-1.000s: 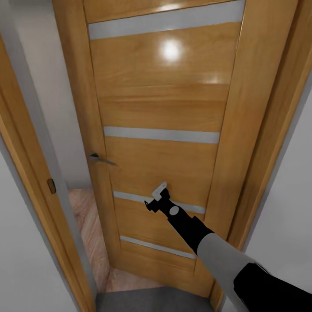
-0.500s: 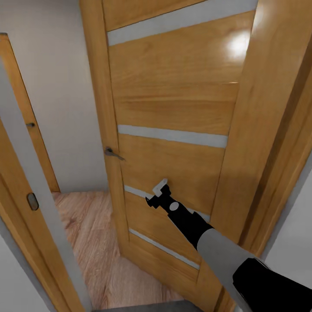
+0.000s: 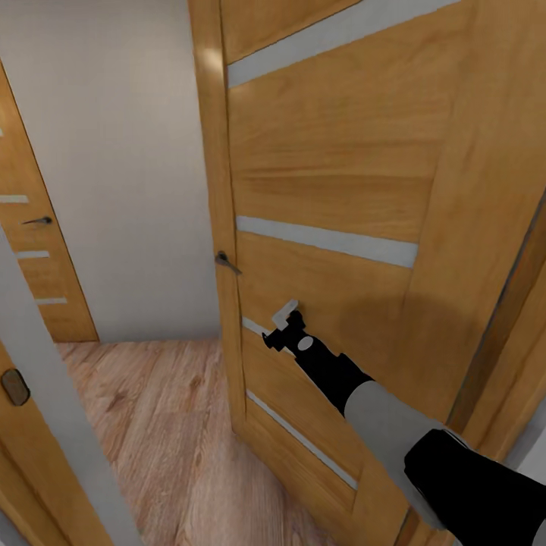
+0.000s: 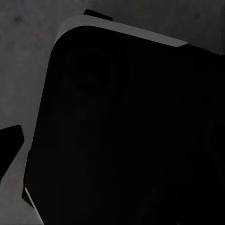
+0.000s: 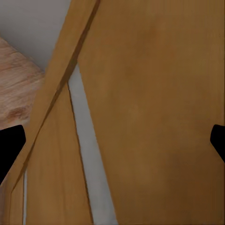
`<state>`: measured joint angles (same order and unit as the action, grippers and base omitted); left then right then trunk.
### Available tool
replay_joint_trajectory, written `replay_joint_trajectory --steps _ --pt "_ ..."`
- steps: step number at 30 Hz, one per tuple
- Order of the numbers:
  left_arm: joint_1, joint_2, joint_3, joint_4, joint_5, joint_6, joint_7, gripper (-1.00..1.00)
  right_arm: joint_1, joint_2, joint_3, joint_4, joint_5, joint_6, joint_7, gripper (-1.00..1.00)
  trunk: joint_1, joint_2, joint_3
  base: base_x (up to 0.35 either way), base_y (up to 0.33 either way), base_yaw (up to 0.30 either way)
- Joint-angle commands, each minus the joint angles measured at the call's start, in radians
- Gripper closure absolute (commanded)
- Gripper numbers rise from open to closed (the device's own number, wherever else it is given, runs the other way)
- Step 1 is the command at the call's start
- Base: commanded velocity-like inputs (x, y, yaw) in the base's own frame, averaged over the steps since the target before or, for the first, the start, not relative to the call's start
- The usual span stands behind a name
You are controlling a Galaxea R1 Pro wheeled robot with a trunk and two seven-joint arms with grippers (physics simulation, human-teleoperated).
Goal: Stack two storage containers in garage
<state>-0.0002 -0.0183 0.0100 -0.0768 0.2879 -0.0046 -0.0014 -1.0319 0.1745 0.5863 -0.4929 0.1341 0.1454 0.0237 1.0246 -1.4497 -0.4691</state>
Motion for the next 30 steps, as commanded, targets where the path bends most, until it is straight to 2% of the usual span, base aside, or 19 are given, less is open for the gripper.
replay_joint_trajectory --steps 1,8,15,30 --pt "0.0 0.0 0.001 -0.001 0.005 0.0 0.0 -1.0 -0.003 0.0 -0.003 0.002 0.019 0.007 -0.005 -1.0 0.0 0.0 -0.001 0.21 0.0 0.0" --pt "0.0 0.0 0.001 -0.001 0.005 0.0 0.0 -1.0 -0.017 0.0 -0.003 0.028 0.019 0.007 -0.014 -1.0 0.0 0.0 -0.001 0.205 0.0 0.0" --pt "0.0 0.0 0.001 -0.001 0.005 -0.001 0.0 -1.0 -0.074 0.0 -0.004 0.115 0.016 -0.005 -0.024 -1.0 0.0 0.0 -0.001 0.102 0.0 0.0" --pt "0.0 0.0 0.001 -0.001 0.005 -0.001 0.0 -1.0 -0.076 0.0 -0.036 0.125 0.021 -0.007 -0.062 -1.0 0.0 0.0 -0.001 0.002 0.0 0.0"
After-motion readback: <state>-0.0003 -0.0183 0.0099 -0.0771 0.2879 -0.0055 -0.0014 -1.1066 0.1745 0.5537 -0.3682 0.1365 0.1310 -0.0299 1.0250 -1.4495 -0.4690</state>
